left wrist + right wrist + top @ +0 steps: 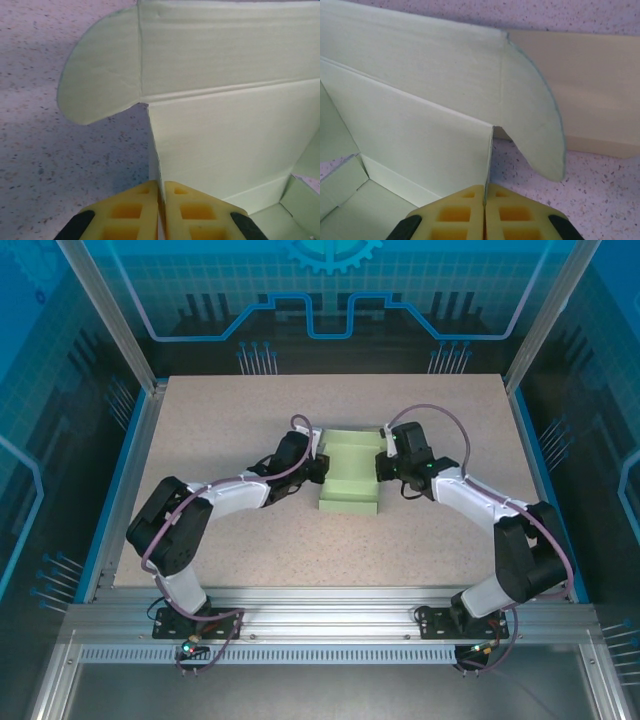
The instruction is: Fold the paper box
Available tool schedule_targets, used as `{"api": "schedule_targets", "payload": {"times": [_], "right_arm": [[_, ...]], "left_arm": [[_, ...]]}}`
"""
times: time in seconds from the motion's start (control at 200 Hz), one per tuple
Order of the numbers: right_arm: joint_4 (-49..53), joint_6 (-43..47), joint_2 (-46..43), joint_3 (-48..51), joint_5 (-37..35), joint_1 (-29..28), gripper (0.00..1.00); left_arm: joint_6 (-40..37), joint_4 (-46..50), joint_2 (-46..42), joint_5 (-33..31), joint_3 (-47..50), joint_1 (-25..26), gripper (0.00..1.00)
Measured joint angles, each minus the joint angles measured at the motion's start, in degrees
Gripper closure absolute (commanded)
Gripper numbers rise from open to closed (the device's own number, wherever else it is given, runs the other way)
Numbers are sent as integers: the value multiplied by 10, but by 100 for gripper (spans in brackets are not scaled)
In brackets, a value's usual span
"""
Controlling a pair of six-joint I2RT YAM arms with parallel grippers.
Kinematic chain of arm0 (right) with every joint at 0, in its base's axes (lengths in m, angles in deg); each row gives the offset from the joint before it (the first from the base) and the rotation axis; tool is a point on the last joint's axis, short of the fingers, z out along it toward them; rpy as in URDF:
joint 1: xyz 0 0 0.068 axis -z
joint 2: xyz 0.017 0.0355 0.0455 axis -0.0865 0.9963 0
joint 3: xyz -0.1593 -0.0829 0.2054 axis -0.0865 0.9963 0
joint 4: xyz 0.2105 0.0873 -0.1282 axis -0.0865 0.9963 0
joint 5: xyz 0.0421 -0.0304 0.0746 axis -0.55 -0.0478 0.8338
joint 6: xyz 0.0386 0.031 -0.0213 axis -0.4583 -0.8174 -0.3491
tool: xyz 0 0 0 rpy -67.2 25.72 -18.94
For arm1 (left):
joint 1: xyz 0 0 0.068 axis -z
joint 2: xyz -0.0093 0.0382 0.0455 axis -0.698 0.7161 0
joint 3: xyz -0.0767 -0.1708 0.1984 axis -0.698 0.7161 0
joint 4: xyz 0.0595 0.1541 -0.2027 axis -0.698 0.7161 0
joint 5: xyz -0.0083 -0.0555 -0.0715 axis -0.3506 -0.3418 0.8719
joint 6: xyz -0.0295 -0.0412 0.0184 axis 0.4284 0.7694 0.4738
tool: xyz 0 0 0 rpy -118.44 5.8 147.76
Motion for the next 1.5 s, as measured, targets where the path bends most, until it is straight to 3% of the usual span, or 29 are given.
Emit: {"api": "schedule_targets", "payload": {"times": [0.265, 0.545, 0.956, 1.291, 1.501], "right_arm": [[-54, 2, 4, -2, -67, -41, 90], [-124, -5, 68, -13, -130, -73, 89], [-171, -33, 95, -7, -220, -116, 89], [-203, -58, 46, 86, -245, -152, 90], [-281, -63, 6, 167, -245, -164, 90]], "left_arm": [[8, -30, -6, -57, -2, 0, 89], [8, -98, -20, -104, 50, 2, 89], [26, -165, -23, -169, 125, 53, 88], [68, -196, -56, -154, 179, 61, 84], [85, -226, -78, -125, 217, 71, 80]]}}
